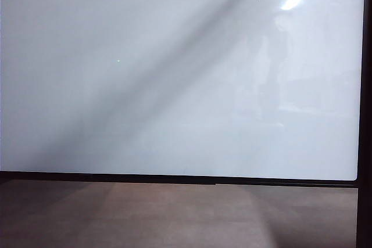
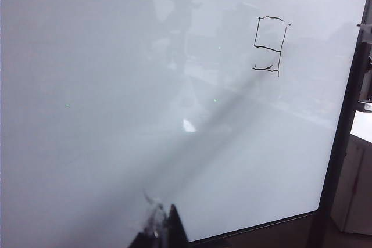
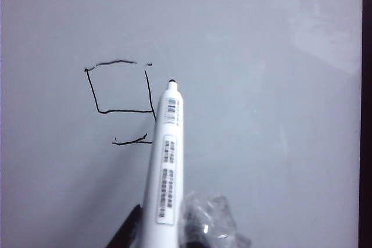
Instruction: Reach to the right to find the marker pen, pick it up, and write the number 9 on the whiteboard.
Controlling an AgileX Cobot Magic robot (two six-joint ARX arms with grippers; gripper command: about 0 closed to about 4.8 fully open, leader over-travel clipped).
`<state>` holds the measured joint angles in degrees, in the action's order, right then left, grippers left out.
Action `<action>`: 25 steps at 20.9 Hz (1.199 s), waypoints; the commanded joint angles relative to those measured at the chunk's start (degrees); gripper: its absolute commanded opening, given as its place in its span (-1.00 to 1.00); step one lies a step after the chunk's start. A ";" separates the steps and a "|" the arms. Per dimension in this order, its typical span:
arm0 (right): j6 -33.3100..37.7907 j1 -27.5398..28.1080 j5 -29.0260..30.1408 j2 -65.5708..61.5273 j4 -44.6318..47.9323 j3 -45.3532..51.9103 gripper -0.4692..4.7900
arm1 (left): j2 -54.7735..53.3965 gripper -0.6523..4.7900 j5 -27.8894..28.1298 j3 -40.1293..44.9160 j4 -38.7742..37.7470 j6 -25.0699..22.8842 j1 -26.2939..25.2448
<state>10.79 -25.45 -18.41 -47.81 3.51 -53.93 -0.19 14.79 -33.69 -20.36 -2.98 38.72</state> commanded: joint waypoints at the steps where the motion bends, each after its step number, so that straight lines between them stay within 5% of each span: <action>1: -0.28 -0.11 -0.04 0.37 0.61 -0.26 -0.84 | -0.07 -0.78 0.02 -0.09 0.79 0.00 0.02; 8: -0.31 -0.11 0.15 2.43 -2.27 -0.24 -0.84 | -0.07 -0.78 0.87 7.43 1.38 0.02 0.00; 15: -1.88 -0.11 0.92 11.26 -13.46 -0.22 -0.84 | -0.07 -0.78 0.83 31.15 12.44 0.00 -2.45; 20: -2.45 -0.07 1.73 14.53 -16.66 -0.22 -0.84 | -0.04 -0.78 -4.11 33.22 15.41 0.02 -3.45; 24: -2.23 -0.07 2.32 14.80 -16.96 -0.22 -0.84 | -0.04 -0.78 -6.16 33.24 15.85 0.02 -9.64; 25: -2.25 -0.07 2.32 14.80 -17.03 -0.22 -0.84 | -0.04 -0.78 -6.23 33.22 16.61 0.02 -14.69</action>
<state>8.51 -25.45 -16.36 -33.12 -14.09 -53.95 -0.19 8.58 -0.45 -5.30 -2.98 26.68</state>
